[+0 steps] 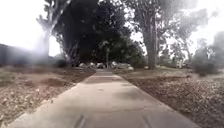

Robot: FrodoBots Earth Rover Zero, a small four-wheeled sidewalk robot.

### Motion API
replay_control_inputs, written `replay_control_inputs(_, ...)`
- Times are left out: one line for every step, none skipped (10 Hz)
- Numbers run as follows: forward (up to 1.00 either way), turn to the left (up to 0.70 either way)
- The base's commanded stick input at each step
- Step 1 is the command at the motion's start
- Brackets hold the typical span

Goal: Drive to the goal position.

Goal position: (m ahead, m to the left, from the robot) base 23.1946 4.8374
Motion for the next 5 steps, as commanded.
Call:
replay_control_inputs(0.7,0.0)
replay_control_inputs(0.7,0.0)
replay_control_inputs(0.7,0.0)
replay_control_inputs(0.7,0.01)
replay_control_inputs(0.7,0.14)
